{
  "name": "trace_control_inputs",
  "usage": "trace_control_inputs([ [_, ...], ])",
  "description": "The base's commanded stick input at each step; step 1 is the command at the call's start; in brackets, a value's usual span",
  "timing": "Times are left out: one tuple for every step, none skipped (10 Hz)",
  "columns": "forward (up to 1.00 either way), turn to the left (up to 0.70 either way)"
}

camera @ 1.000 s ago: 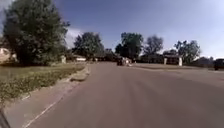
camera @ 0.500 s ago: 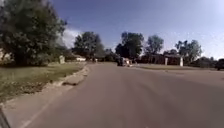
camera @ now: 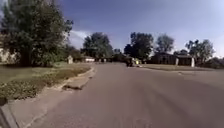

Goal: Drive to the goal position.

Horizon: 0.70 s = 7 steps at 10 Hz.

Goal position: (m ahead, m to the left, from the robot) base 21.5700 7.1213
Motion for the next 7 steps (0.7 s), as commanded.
trace_control_inputs([
  [1.0, 0.0],
  [1.0, 0.0],
  [1.0, 0.0],
  [1.0, 0.0],
  [1.0, 0.0],
  [1.0, 0.0],
  [1.0, 0.0],
])
